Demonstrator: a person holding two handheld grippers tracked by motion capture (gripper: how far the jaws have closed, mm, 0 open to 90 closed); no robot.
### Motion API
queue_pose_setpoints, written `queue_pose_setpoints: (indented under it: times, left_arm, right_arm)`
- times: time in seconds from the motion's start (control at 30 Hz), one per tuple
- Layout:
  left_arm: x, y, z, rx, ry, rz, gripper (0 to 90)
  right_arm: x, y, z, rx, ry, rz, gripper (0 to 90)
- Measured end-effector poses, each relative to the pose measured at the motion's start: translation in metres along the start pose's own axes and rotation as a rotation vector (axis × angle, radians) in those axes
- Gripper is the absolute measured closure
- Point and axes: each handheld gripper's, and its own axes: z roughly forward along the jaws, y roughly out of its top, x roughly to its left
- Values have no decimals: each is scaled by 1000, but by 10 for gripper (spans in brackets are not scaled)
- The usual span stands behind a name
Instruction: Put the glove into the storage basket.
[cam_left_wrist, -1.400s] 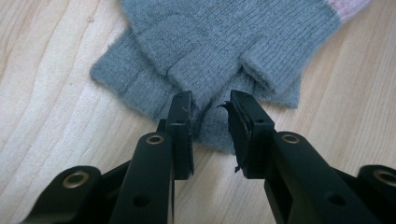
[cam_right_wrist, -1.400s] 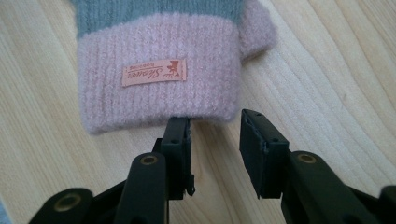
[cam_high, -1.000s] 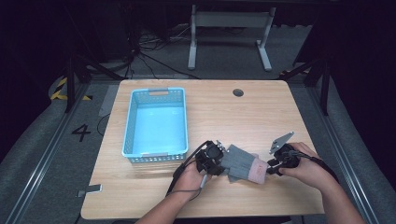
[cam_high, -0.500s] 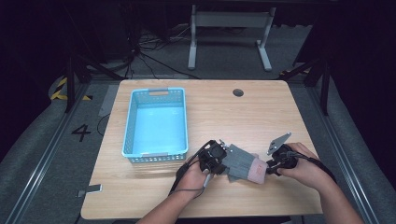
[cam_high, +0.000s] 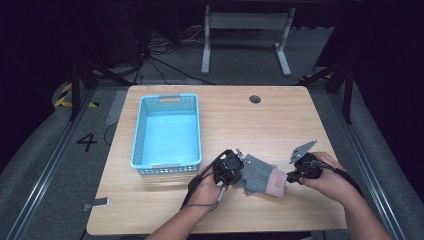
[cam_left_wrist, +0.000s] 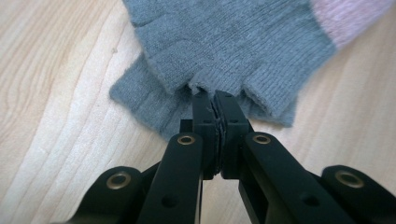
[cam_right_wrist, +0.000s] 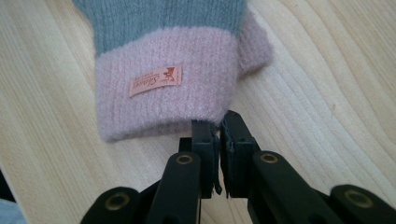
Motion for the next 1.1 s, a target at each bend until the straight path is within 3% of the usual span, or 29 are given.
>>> queue_pose_setpoints:
  times: [0.17,0.3,0.67,1.1]
  left_arm:
    - [-4,-2,-15,-29,-11,9,884]
    - [-8,-4,-22,-41,-10,13,885]
    - [-17,-8,-32,-55,-6,26,885]
    - [-19,-11,-31,-15,-21,20,885]
  right_arm:
    - [0,0,-11,-40,-2,14,861]
    - [-1,4,-19,-84,-34,26,865]
    - [-8,15,-21,-157,-82,29,870]
    - [-12,21,-10,-168,-77,26,871]
